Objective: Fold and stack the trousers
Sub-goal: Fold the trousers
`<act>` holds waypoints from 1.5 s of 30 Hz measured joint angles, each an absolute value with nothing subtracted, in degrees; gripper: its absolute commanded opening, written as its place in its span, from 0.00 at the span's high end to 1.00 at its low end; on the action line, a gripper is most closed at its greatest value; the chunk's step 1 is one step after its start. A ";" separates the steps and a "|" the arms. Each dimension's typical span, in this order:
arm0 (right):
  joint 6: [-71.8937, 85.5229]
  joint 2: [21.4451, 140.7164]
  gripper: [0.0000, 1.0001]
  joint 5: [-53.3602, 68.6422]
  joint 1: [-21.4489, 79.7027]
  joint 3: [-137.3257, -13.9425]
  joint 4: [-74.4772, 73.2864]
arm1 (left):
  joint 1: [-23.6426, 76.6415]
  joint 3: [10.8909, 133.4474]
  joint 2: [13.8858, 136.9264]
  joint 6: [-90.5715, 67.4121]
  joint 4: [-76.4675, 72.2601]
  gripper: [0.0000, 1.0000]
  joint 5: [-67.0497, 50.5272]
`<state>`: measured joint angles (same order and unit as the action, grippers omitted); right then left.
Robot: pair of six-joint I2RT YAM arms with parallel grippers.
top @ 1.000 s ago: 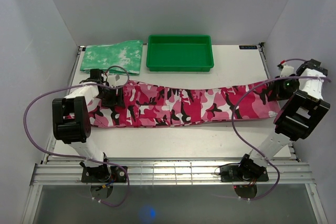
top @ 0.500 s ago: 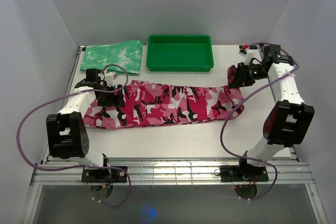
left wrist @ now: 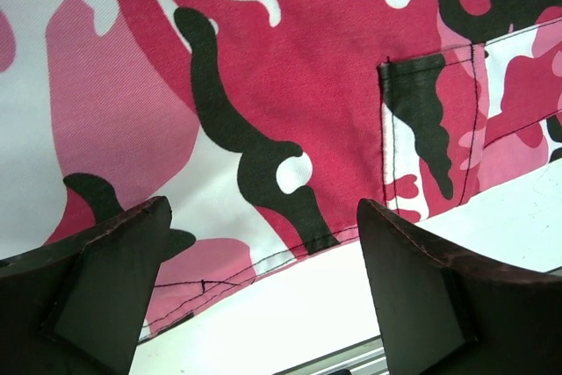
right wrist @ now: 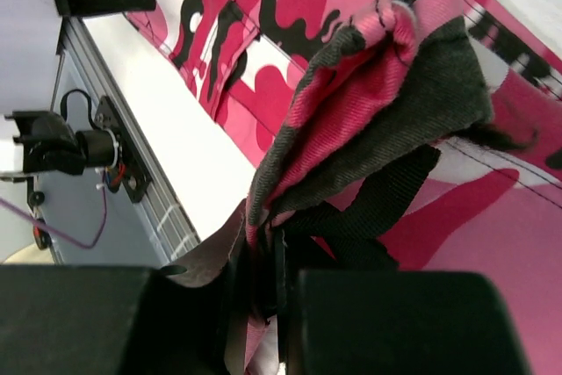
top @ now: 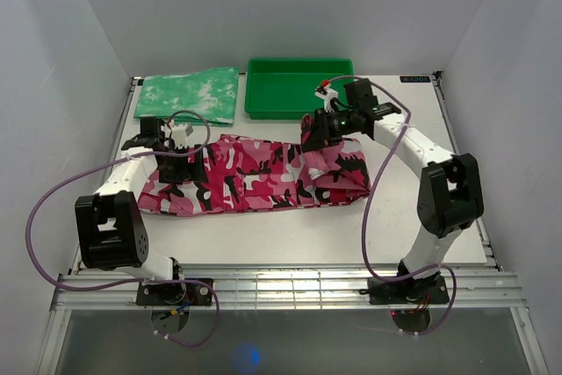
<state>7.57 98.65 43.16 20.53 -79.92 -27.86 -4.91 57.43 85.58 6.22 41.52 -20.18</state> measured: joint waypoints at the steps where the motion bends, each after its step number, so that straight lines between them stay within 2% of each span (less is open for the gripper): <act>1: 9.23 99.92 0.92 42.48 21.89 -79.92 -26.02 | -5.06 57.23 85.43 6.09 41.56 0.02 -20.18; 10: 19.07 109.65 0.92 34.48 31.97 -83.13 -18.28 | -5.41 53.04 84.77 3.55 40.73 0.02 -18.48; 31: 28.80 116.88 0.91 27.94 39.46 -87.35 -12.75 | -5.41 48.51 84.40 0.99 36.95 0.02 -16.95; 32: 29.08 117.21 0.75 27.77 39.51 -87.57 -12.62 | -5.41 48.47 84.38 0.99 36.88 0.02 -16.95; 33: 29.47 117.54 0.51 27.73 39.51 -87.72 -12.43 | -5.41 48.47 84.29 0.99 36.88 0.02 -16.93; 34: 29.52 117.86 0.51 27.68 39.51 -87.79 -12.08 | -5.41 48.47 84.23 0.99 36.86 0.02 -16.93; 35: 29.45 118.26 0.30 27.81 39.53 -87.92 -11.88 | -5.41 48.47 84.12 0.99 36.86 0.02 -16.95; 38: 30.26 118.98 0.03 28.14 39.51 -88.18 -11.49 | -5.41 48.47 83.42 1.06 36.93 0.02 -17.15; 42: 28.03 118.56 0.05 29.32 39.11 -88.53 -11.49 | -5.41 49.28 81.01 1.54 38.26 0.02 -19.05; 45: 25.02 115.85 0.01 30.68 38.28 -87.70 -12.86 | -5.41 52.23 78.63 2.55 39.27 0.02 -21.93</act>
<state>25.02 115.85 30.68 38.28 -87.70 -12.86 -5.41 52.23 78.63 2.55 39.27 -21.93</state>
